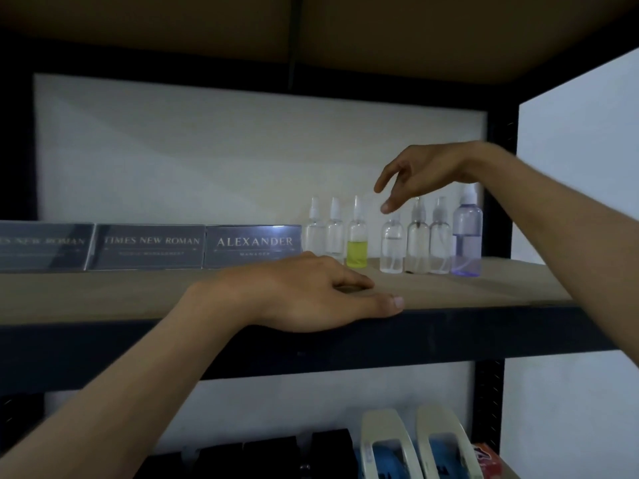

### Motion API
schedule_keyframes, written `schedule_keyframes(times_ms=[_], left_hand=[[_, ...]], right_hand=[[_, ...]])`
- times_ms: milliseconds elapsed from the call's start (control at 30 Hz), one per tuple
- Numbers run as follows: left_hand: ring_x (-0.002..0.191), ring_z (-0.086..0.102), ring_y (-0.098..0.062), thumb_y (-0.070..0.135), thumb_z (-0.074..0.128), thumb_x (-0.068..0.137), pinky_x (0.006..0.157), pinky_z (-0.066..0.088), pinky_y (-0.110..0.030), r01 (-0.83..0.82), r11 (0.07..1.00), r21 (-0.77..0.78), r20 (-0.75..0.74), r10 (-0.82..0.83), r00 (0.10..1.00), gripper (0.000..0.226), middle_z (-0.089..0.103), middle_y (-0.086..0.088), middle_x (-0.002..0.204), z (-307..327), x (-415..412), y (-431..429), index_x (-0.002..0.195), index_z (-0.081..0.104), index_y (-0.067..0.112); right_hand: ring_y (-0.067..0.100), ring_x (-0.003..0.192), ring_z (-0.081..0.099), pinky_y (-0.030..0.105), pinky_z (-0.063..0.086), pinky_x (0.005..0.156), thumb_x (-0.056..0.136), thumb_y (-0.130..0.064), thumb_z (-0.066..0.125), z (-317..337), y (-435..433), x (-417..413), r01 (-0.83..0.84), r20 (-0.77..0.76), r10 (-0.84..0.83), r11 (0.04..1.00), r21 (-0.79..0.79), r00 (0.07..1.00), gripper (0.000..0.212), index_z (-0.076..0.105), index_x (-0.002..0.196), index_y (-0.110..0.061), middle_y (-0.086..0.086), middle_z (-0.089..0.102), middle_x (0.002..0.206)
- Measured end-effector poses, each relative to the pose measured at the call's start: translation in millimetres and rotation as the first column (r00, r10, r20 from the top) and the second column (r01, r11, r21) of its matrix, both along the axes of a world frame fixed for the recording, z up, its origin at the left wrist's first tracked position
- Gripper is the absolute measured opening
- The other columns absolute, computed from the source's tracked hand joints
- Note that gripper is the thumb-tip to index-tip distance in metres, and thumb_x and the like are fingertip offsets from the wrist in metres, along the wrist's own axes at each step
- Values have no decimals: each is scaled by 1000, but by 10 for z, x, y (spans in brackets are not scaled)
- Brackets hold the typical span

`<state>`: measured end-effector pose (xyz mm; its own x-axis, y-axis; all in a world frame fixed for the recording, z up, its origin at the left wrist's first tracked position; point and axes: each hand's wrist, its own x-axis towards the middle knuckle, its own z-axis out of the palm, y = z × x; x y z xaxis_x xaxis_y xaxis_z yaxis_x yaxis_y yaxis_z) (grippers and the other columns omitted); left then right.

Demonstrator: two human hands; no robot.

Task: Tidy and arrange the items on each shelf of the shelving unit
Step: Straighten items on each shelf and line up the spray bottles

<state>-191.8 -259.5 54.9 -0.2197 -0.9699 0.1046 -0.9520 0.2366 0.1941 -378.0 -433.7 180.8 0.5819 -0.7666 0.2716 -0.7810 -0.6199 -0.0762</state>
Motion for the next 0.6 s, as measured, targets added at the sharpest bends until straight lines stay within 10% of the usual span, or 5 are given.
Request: schedule_keyframes(times_ms=[600], left_hand=[[139, 37, -10, 94, 34, 67, 112, 30, -35, 50, 999, 6, 34, -50, 998, 90, 38, 19, 154, 61, -379, -173, 144, 43, 48]], right_hand=[[2, 92, 66, 18, 43, 74, 74, -35, 87, -247, -162, -57, -117, 146, 133, 987, -112, 980, 34, 73, 103, -24, -11, 75, 88]])
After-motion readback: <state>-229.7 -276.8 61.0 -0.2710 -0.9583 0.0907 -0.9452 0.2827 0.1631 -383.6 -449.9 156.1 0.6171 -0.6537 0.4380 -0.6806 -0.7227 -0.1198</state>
